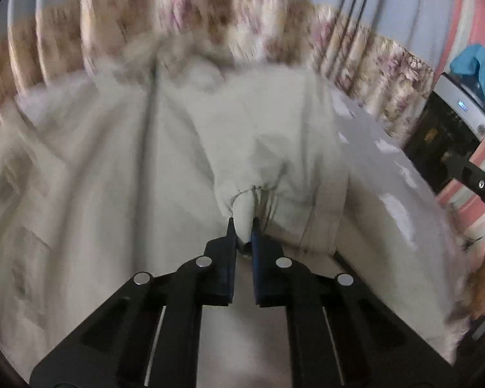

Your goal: Fold large clothes

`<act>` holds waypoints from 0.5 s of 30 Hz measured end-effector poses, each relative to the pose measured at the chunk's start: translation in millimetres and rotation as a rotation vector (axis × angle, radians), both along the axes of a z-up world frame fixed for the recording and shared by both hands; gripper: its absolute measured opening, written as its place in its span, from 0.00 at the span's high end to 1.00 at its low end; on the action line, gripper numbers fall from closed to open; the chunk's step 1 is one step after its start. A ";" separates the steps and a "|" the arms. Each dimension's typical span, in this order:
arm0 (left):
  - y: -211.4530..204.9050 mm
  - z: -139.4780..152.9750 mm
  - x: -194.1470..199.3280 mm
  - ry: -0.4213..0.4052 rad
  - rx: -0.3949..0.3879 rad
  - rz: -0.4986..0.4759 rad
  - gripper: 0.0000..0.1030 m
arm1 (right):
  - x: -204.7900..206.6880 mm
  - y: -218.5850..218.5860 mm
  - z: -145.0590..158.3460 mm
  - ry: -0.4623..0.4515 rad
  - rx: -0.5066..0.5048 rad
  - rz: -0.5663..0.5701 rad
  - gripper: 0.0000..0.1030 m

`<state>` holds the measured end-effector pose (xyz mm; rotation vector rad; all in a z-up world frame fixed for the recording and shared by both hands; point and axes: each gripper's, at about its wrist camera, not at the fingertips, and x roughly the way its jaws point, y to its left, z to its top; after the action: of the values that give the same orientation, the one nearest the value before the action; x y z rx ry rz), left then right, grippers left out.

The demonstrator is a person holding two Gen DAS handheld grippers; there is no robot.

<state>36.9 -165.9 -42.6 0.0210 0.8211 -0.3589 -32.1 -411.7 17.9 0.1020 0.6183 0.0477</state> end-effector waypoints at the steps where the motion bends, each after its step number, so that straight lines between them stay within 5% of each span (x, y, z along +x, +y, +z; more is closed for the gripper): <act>1: 16.8 12.6 5.3 -0.052 0.051 0.017 0.94 | 4.7 2.5 0.6 0.006 -0.008 0.013 0.26; 7: 113.4 48.6 73.4 -0.180 0.322 0.146 0.93 | 47.0 30.9 8.3 0.014 -0.056 0.113 0.26; 12: 168.6 30.6 145.2 -0.143 0.461 0.195 0.87 | 106.0 69.3 9.7 0.050 -0.102 0.182 0.26; 15: 175.7 15.9 168.2 -0.123 0.473 0.185 0.81 | 144.6 90.7 5.5 0.079 -0.131 0.200 0.25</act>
<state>205.2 9.8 -26.7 0.4019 0.7637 0.0170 112.5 -320.9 23.4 -0.0855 0.7073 0.1972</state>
